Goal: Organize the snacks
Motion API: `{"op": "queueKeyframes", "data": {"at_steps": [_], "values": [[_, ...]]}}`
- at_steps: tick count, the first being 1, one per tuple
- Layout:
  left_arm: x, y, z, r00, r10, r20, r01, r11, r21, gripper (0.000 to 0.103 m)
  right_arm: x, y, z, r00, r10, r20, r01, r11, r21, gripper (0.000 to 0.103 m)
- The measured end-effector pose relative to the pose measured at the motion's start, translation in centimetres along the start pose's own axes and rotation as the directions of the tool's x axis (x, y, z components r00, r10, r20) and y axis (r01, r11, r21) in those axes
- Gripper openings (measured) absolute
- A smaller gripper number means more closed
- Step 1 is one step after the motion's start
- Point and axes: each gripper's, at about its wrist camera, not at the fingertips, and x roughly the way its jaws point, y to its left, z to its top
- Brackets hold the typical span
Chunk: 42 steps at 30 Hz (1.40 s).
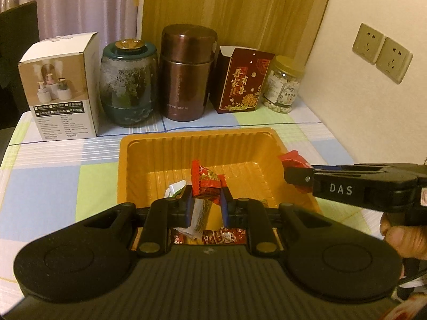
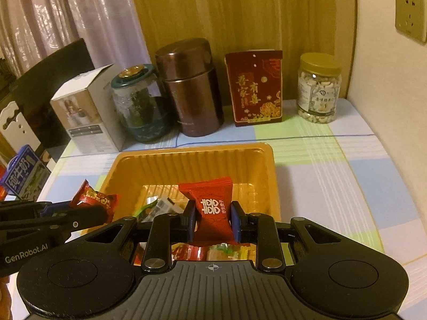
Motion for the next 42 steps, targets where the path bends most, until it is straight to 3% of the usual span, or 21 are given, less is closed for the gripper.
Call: {"op": "queueKeyframes", "data": {"at_steps": [5, 7, 24, 27, 28, 30, 31, 42], "values": [[1.7, -0.2, -0.1, 1.0, -0.013, -0.026, 0.013, 1.0, 0.002, 0.021, 0.7, -0.4, 0.2, 1.0, 0.005, -0.01, -0.005, 1.0, 0.023, 0.027], [2.3, -0.2, -0.1, 0.999, -0.016, -0.033, 0.016, 1.0, -0.009, 0.042, 0.9, -0.5, 0.2, 1.0, 0.007, -0.012, -0.006, 1.0, 0.029, 0.027], [1.7, 1.3, -1.1, 0.999, 0.042, -0.024, -0.042, 0.999, 0.014, 0.043, 2.2, 0.0, 0.3, 0.999, 0.047, -0.025, -0.046, 0.997, 0.062, 0.027], [1.5, 1.3, -1.3, 0.999, 0.047, -0.023, -0.046, 0.999, 0.022, 0.047, 2.4, -0.1, 0.6, 0.996, 0.084, -0.012, -0.083, 0.992, 0.091, 0.028], [1.4, 1.3, -1.3, 0.999, 0.049, -0.023, -0.049, 0.998, 0.027, 0.052, 2.4, -0.2, 0.7, 0.995, 0.096, -0.007, -0.094, 0.99, 0.105, 0.029], [1.0, 1.3, -1.5, 0.998, 0.053, -0.019, -0.052, 0.998, 0.034, 0.063, 2.2, -0.5, 0.8, 0.994, 0.112, 0.006, -0.112, 0.984, 0.141, 0.048], [0.8, 1.3, -1.6, 0.998, 0.055, -0.014, -0.054, 0.998, 0.034, 0.071, 1.9, -0.7, 0.9, 0.992, 0.121, 0.023, -0.124, 0.98, 0.155, 0.065], [-2.8, -0.1, -4.2, 0.994, 0.102, 0.027, -0.104, 0.993, 0.052, 0.089, -2.9, -2.3, -1.2, 0.996, 0.065, 0.059, -0.074, 0.984, 0.16, 0.067]]}}
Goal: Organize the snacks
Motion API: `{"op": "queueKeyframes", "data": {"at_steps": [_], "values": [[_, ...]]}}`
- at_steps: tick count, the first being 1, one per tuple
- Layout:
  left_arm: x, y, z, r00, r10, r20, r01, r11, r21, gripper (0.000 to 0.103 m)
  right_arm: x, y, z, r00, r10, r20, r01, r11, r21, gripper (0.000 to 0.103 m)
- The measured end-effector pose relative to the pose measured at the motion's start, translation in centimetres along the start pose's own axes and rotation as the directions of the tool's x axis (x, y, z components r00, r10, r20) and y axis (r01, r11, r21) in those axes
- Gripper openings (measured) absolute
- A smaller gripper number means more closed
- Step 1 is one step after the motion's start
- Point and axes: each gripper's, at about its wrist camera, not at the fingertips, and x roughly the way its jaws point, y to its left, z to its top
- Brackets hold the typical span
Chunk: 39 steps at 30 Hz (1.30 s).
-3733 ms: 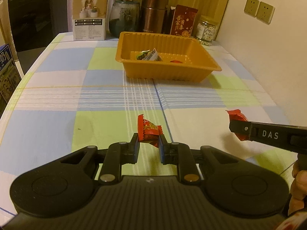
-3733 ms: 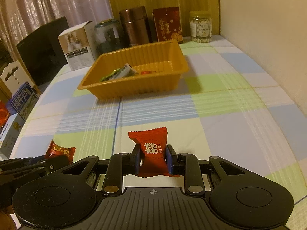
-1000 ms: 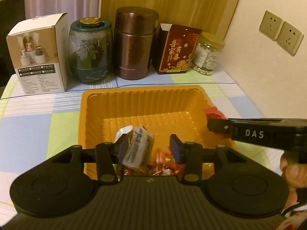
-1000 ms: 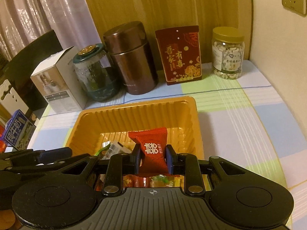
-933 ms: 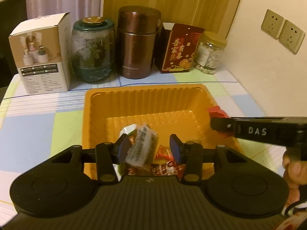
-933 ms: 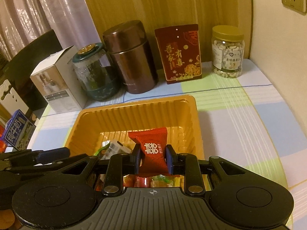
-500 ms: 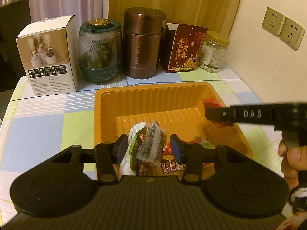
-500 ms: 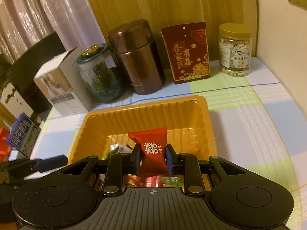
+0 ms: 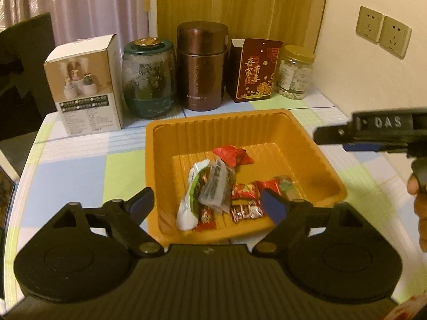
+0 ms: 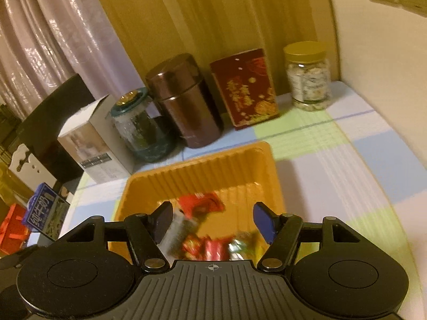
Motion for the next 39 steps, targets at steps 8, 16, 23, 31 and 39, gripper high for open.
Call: {"op": "queueKeyframes", "data": {"at_steps": [8, 16, 23, 31, 39], "values": [[-5.7, -1.5, -2.2, 1.0, 0.015, 0.013, -0.015, 0.999, -0.033, 0.101, -5.4, -0.3, -4.0, 0.997, -0.017, -0.071, 0.019, 0.999, 0.029, 0.067], [-12.4, -3.1, -4.5, 0.999, 0.024, 0.038, -0.021, 0.997, -0.076, 0.103, -12.3, 2.1, -7.5, 0.997, -0.043, -0.058, 0.04, 0.998, -0.051, 0.072], [-18.4, -4.9, -7.5, 0.997, 0.055, 0.059, -0.05, 0.996, -0.08, 0.103, -18.2, 3.4, -11.0, 0.997, -0.073, -0.007, 0.072, 0.993, -0.094, 0.083], [-24.4, -7.1, -10.7, 0.99, 0.102, 0.096, -0.093, 0.992, -0.091, 0.103, -24.5, 4.6, -14.6, 0.995, -0.091, 0.038, 0.095, 0.987, -0.132, 0.084], [-29.3, -9.1, -13.5, 0.986, 0.127, 0.108, -0.117, 0.989, -0.088, 0.103, -30.2, 6.2, -18.0, 0.993, -0.09, 0.081, 0.104, 0.978, -0.18, 0.084]]}}
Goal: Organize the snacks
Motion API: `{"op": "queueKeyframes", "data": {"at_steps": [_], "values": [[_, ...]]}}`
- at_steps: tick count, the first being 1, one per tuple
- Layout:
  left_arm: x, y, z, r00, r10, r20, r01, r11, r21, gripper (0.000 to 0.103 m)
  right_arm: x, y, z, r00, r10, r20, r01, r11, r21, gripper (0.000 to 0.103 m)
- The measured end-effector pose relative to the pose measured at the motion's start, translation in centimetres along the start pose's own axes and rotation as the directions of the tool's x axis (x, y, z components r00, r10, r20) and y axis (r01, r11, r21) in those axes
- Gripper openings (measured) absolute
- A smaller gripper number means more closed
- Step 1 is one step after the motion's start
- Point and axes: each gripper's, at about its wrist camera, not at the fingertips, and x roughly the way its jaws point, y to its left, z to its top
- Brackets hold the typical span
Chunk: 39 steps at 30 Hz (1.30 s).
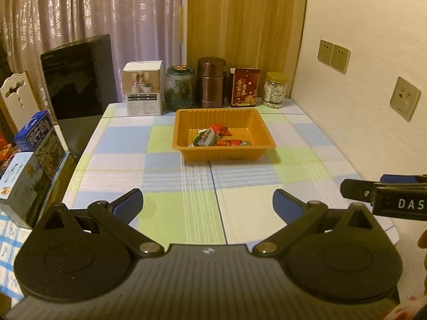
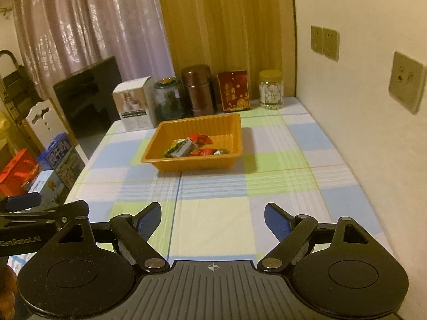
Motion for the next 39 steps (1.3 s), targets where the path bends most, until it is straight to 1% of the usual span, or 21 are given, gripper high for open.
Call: {"op": "queueKeyframes", "data": {"at_steps": [7, 15, 21, 26, 39], "values": [[-3.4, 0.2, -2.1, 0.999, 0.01, 0.03, -0.01, 1.0, -0.013, 0.103, -3.2, 0.7, -2.7, 1.0, -0.024, 0.0, 0.024, 1.0, 0.003, 0.084], [-4.9, 0.5, -5.0, 1.0, 0.006, 0.004, -0.006, 1.0, -0.03, 0.103, -5.1, 1.7, -5.5, 1.0, -0.016, -0.009, 0.016, 1.0, 0.001, 0.085], [-5.8, 0.5, -6.8, 1.0, 0.005, -0.005, -0.005, 1.0, -0.026, 0.103, -5.9, 2.5, -7.1, 1.0, -0.028, -0.005, 0.028, 0.999, -0.016, 0.085], [-6.3, 0.6, -7.2, 1.0, 0.001, -0.005, -0.001, 1.0, -0.027, 0.103, -6.5, 2.8, -7.9, 0.999, -0.032, -0.002, 0.032, 0.999, -0.019, 0.085], [-6.9, 0.1, -7.0, 1.0, -0.012, 0.001, 0.012, 1.0, -0.015, 0.103, -7.3, 2.7, -8.0, 0.999, -0.04, 0.019, 0.04, 0.999, -0.002, 0.085]]}}
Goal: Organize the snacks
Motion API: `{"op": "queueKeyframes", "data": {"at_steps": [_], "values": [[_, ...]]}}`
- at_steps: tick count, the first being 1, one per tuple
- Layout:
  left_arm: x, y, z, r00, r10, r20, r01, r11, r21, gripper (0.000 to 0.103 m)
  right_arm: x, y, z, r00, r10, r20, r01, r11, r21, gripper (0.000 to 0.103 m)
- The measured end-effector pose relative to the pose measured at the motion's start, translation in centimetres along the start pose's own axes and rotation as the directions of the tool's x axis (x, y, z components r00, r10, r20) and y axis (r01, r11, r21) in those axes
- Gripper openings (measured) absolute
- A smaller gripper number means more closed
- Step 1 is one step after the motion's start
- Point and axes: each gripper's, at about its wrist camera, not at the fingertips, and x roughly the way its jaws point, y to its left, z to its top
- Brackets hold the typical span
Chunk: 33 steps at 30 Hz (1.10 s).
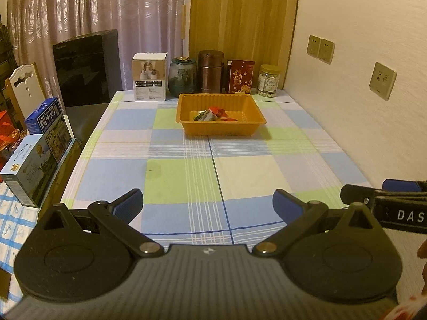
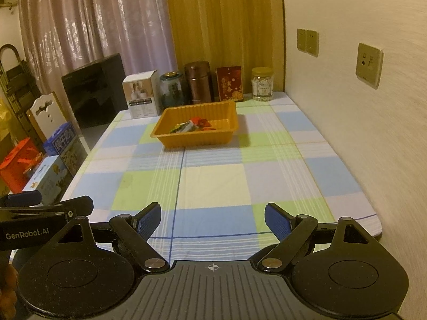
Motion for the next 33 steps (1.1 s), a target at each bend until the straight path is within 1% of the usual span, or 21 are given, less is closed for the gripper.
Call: {"op": "queueKeyframes", "data": {"at_steps": [33], "values": [[0.21, -0.03, -0.09, 1.0, 0.002, -0.002, -0.002, 1.0, 0.002, 0.103, -0.03, -0.02, -0.15, 1.0, 0.003, -0.001, -0.003, 1.0, 0.001, 0.085]]}}
